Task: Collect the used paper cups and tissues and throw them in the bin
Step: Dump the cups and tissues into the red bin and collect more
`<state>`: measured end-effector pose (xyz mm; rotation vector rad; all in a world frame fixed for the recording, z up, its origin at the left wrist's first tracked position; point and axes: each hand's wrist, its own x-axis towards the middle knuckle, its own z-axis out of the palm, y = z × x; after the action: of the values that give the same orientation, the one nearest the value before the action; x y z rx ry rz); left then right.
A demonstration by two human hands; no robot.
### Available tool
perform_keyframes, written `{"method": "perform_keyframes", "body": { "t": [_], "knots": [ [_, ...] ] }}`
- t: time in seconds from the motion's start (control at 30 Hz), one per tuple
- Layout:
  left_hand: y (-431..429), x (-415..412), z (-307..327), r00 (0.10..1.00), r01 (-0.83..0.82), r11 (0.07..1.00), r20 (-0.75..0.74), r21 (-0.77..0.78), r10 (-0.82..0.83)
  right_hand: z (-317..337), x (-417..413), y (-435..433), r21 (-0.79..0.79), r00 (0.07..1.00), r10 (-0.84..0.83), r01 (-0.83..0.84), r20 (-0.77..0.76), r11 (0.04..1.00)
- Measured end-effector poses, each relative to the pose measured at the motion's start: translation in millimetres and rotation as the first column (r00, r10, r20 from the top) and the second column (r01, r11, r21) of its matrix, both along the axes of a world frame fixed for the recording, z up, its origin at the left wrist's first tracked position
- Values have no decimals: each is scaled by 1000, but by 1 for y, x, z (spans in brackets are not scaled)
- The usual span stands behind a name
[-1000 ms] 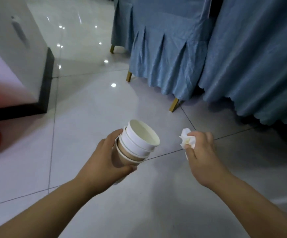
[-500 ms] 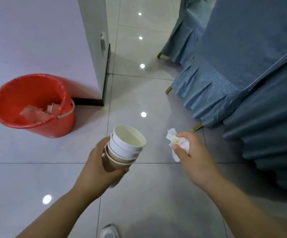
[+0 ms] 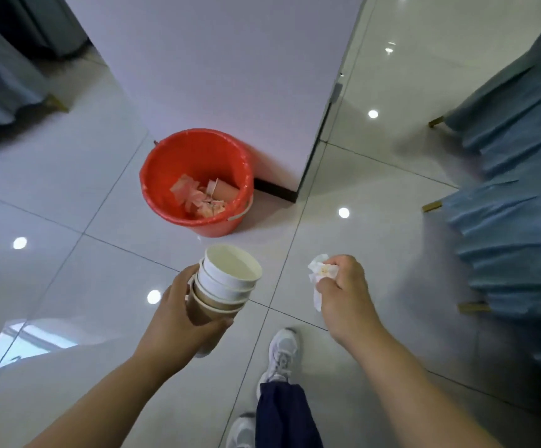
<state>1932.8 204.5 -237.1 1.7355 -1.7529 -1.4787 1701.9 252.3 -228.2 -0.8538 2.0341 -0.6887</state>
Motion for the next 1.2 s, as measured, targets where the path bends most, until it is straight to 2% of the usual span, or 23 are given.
{"method": "perform_keyframes", "body": {
  "t": [0.17, 0.37, 0.63, 0.8, 0.93, 1.03, 1.2],
  "knots": [
    [-61, -6, -17, 987, -150, 987, 58, 60, 147, -27, 0, -76, 98, 986, 150, -157, 68, 983],
    [-135, -5, -35, 935, -351, 933, 86, 74, 345, -48, 5, -164, 120, 951, 265, -285, 162, 951],
    [-244, 17, -98, 910, -336, 924, 317, 183, 268, -104, 37, -285, 144, 953, 248, -274, 176, 951],
    [-307, 19, -147, 924, -299, 931, 309, 209, 227, -150, 62, -347, 126, 957, 220, -245, 187, 961],
    [-336, 21, -172, 921, -327, 912, 302, 250, 247, -175, 74, -375, 141, 948, 263, -289, 180, 947],
    [-337, 25, -178, 922, -332, 915, 282, 229, 264, -182, 74, -382, 168, 952, 262, -287, 158, 943],
    [-322, 25, -160, 935, -324, 897, 249, 300, 254, -168, 64, -379, 220, 966, 193, -228, 171, 949]
  ]
}}
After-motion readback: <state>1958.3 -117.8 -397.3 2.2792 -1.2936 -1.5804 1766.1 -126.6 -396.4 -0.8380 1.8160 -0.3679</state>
